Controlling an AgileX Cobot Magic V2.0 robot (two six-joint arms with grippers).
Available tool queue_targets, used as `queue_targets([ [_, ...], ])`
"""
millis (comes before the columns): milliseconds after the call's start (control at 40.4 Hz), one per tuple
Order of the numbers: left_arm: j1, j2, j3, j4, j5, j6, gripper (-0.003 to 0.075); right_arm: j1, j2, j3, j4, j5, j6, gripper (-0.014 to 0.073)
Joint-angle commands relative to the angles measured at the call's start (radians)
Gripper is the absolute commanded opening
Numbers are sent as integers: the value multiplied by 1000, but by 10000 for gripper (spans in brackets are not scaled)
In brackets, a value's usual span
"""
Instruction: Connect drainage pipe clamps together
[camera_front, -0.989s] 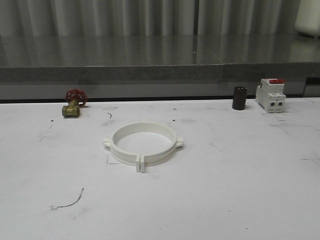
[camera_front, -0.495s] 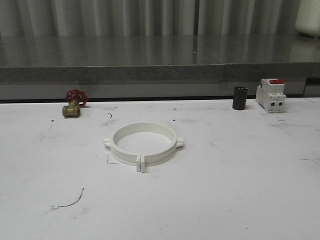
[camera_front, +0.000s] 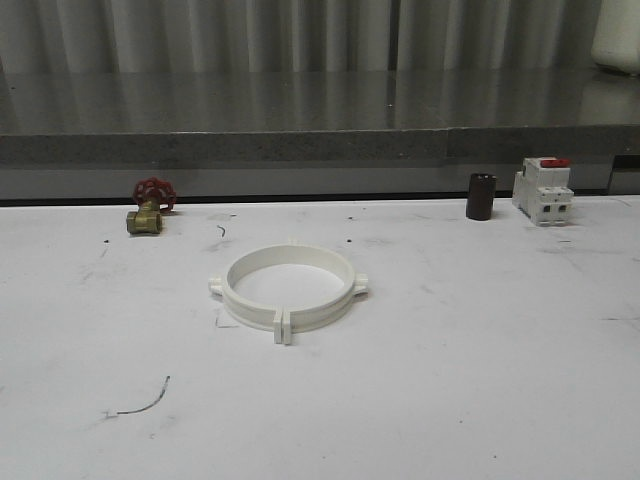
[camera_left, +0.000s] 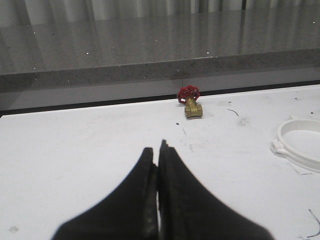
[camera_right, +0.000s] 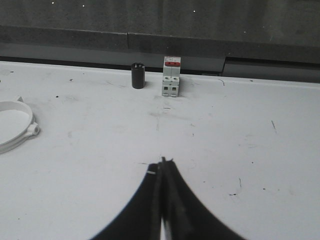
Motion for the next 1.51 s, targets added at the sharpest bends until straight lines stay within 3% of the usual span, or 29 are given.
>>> queue_targets([
  [0,3,-22,26,-14,-169,0,-20,-6,9,-25,-26,-83,-8,-62],
  [1088,3,-22,56,-16,-187,0,-20,-6,9,-25,-27,-86,-8,-62],
  [1261,3,-22,56,-16,-187,0,-20,-47,-20,63,-24,-293,-43,-62],
  [1360,3,-22,56,-16,-187,0,-20,-115,-61,173,70,-434,-145,-62],
  [1484,3,-22,56,-16,-187,0,-20,-189,-127,287,197,-493,-242,-62],
])
